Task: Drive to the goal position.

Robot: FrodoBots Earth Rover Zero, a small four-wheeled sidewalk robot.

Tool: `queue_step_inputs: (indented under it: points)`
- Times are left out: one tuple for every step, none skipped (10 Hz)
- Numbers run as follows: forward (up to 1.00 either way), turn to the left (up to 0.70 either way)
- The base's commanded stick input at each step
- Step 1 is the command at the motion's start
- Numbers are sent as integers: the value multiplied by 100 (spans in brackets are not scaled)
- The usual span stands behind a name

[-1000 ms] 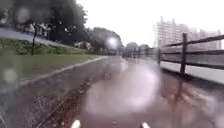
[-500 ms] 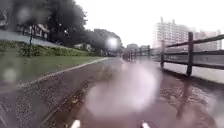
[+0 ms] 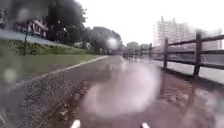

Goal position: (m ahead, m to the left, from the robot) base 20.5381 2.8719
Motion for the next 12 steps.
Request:
queue_step_inputs:
  points:
    - [70, 0]
    - [70, 0]
    - [70, -3]
    - [70, -17]
    - [70, -17]
    - [70, 0]
    - [70, 0]
    - [70, 0]
    - [70, 0]
    - [70, 0]
    - [70, 0]
    - [70, 0]
